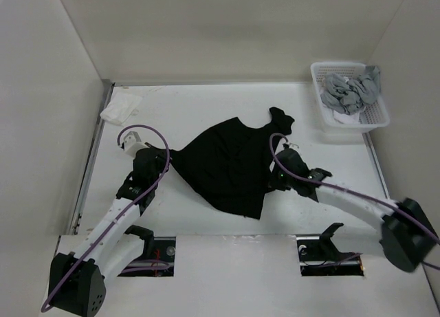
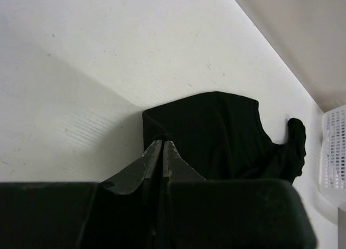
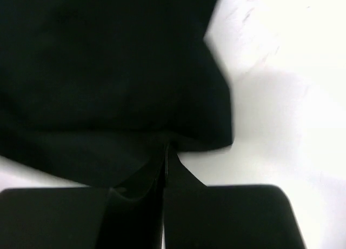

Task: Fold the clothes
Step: Flatten the tank top out

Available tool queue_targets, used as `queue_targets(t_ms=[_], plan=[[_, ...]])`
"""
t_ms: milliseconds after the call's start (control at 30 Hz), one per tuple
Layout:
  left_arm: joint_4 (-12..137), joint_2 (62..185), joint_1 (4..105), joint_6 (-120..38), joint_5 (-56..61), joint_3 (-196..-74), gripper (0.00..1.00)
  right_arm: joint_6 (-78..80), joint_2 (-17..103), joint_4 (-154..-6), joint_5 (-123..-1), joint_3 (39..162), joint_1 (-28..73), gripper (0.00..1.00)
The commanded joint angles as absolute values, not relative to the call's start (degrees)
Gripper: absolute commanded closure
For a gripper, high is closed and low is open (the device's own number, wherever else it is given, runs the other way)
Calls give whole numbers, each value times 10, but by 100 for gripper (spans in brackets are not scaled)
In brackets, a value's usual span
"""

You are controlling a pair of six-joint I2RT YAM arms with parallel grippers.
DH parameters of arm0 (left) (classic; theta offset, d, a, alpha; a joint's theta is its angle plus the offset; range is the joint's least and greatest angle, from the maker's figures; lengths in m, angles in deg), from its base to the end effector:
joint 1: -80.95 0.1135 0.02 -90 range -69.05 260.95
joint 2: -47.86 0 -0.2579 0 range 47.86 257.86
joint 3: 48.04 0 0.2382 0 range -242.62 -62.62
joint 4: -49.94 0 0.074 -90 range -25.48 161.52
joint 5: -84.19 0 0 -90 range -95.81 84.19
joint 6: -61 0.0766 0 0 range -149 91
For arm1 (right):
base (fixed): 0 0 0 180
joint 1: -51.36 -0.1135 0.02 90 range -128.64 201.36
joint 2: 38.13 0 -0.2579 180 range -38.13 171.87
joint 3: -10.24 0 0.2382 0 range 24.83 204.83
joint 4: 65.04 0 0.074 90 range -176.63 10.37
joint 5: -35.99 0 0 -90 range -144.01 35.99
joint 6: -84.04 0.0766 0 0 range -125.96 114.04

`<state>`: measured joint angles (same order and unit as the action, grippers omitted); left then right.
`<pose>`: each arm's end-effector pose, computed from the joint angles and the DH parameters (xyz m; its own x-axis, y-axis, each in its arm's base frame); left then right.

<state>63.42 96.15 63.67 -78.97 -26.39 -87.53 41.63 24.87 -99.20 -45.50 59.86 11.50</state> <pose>0.2168 -0.0392 0.2143 -0.2080 -0.6860 -0.6972 -0.2981 0.7233 -0.6228 0.1882 0.1424 0.1777 -0.7933 0.2889 -0.5359 0.0423 0.9043 0.4248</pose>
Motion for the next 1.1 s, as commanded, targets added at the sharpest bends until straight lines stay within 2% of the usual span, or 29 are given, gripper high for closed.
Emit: queue_targets(t_ms=[0, 167, 267, 333, 367, 400, 467, 600, 733, 1067], plan=[[610, 971, 640, -787, -274, -880, 97, 364, 401, -829, -503, 630, 183, 100], [614, 966, 632, -787, -273, -860, 97, 326, 615, -780, -524, 780, 248, 100], [634, 944, 629, -787, -272, -850, 97, 314, 643, -775, -503, 837, 270, 97], [656, 920, 616, -786, -275, -842, 97, 303, 628, -787, -477, 857, 275, 81], [662, 913, 611, -786, -277, -838, 97, 297, 596, -795, -462, 843, 274, 67], [668, 907, 605, -787, -277, -835, 97, 293, 566, -798, -449, 819, 271, 59], [670, 898, 597, -787, -280, -825, 97, 300, 489, -798, -416, 734, 247, 53], [666, 897, 588, -787, -276, -821, 97, 348, 388, -813, -392, 609, 213, 52], [661, 894, 579, -787, -275, -825, 97, 392, 339, -856, -393, 557, 165, 53], [653, 890, 555, -789, -280, -815, 97, 409, 387, -842, -408, 559, 135, 53]])
